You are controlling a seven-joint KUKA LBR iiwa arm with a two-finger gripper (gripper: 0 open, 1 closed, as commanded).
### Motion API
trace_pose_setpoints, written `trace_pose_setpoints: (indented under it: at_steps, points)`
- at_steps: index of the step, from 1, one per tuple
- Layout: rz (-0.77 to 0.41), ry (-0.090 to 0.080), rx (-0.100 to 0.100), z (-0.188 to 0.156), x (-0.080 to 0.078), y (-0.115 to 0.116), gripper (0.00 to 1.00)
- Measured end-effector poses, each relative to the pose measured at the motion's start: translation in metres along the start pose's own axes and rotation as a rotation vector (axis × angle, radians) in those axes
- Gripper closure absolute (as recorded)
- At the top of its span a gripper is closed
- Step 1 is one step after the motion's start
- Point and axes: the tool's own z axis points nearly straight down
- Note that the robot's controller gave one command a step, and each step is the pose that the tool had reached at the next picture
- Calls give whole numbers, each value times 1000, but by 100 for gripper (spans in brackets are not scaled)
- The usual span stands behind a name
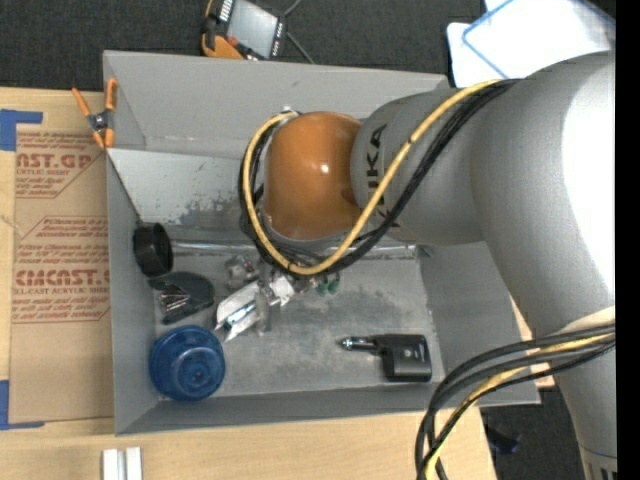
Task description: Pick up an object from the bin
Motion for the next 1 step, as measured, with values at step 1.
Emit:
trace_pose_setpoints:
  at_steps: [1]
  points:
    - [0, 5, -1, -50, 2, 1, 100]
